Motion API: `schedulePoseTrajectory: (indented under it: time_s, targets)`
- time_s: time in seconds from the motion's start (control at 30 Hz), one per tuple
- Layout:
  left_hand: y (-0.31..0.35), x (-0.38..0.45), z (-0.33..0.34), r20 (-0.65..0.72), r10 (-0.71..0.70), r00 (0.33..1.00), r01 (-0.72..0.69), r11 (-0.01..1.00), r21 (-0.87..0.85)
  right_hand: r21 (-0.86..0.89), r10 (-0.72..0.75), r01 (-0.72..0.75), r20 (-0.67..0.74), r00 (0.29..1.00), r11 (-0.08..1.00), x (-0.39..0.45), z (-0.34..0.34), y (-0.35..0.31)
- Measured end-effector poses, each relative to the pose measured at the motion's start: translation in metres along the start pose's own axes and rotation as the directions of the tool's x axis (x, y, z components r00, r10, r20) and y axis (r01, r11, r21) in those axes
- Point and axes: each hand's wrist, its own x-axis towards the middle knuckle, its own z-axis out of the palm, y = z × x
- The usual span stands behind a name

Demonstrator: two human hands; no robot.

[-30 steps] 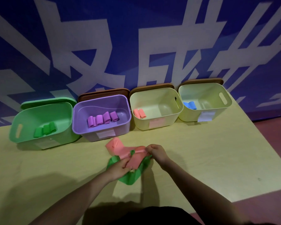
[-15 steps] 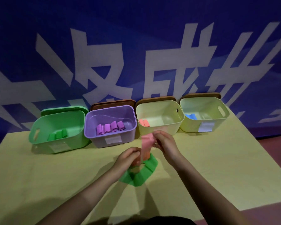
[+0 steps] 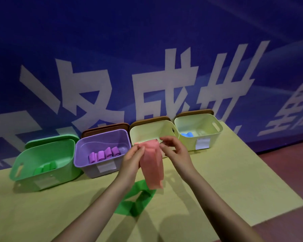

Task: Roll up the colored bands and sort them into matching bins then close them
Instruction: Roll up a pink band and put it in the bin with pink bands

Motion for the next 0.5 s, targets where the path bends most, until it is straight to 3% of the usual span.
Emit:
schedulePoseTrajectory:
  time_s: [0.1, 0.23, 0.37, 0.5]
  targets:
    - [0.007, 0.0, 0.012, 0.105, -0.018, 0.994, 0.029, 0.994, -0.106, -0.068, 0.024, -0.019, 0.081, 0.996, 0.997, -0.006, -0.011, 0.006]
    - [0.005, 0.002, 0.019, 0.177, -0.044, 0.983, 0.066, 0.99, -0.122, 0.042, 0.052, -0.055, 0.057, 0.997, 0.998, -0.015, -0.018, 0.006]
    - [0.002, 0.001, 0.02, 0.116, -0.086, 0.989, 0.083, 0.996, 0.031, 0.112, 0.072, -0.076, 0.037, 0.997, 0.991, -0.015, -0.03, -0.001]
    - [-0.002, -0.001, 0.021, 0.152, 0.048, 0.987, -0.093, 0.95, 0.299, 0.108, 0.077, -0.082, 0.051, 0.996, 0.991, -0.008, -0.034, -0.006]
